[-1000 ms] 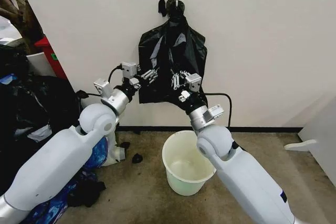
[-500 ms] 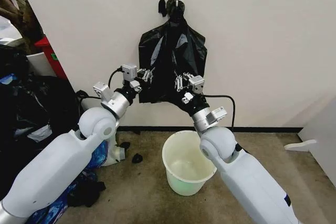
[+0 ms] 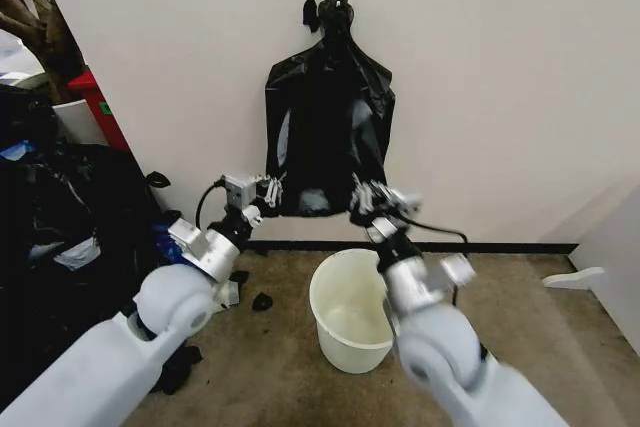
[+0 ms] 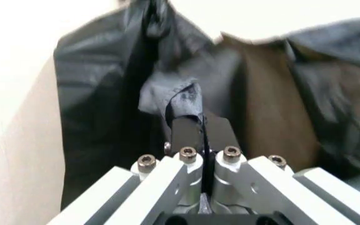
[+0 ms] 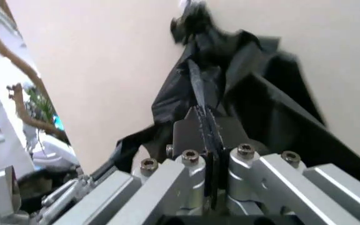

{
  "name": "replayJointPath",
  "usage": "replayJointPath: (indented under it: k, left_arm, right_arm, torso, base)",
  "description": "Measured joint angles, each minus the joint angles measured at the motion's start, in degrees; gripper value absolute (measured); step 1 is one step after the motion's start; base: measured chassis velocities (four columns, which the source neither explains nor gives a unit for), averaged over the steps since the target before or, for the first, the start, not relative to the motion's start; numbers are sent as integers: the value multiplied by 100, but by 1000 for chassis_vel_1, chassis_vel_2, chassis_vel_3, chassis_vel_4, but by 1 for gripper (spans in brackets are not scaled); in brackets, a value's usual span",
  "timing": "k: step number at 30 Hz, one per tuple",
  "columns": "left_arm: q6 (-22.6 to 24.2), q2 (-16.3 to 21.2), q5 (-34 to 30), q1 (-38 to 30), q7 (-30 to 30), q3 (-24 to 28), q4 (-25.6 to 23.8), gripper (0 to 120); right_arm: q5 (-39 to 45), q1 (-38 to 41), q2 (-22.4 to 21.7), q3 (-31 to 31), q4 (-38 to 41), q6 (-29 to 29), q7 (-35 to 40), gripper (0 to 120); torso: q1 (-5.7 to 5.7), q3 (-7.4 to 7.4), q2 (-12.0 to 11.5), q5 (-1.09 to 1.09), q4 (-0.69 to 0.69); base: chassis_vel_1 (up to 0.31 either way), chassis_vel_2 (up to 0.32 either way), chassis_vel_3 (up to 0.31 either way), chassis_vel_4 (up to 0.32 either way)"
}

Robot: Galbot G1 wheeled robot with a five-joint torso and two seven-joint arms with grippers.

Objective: Place the garbage bag over the trash bin.

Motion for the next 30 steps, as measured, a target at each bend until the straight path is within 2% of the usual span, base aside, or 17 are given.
replayJointPath:
  k: [7,17,23,30]
  left_arm:
    - [-140,6,-205,18,102,-58,-318,0]
    - [-44,-99,-204,549,101,-3,-521,0]
    - [-49,-427,-42,934,152,128,-437,0]
    - [-87,-624,46,1028,211,197,-385,0]
  right_arm:
    - [-412,-594,7,699,241,229,-398,0]
    - [-60,-816,68,823,267,-72,116,0]
    - [-29,-619,65,923,-236,46,59,0]
    - [112,-384,64,937,-843,196,2,0]
  torso:
    - [0,1,0,-1,5]
    - [0,1,0,-2,6]
    - [1,2,0,-1,5]
    - [1,2,0,0,5]
  base:
    - [0,0,0,0]
    - [0,0,0,0]
    - [0,0,0,0]
    - [0,0,0,0]
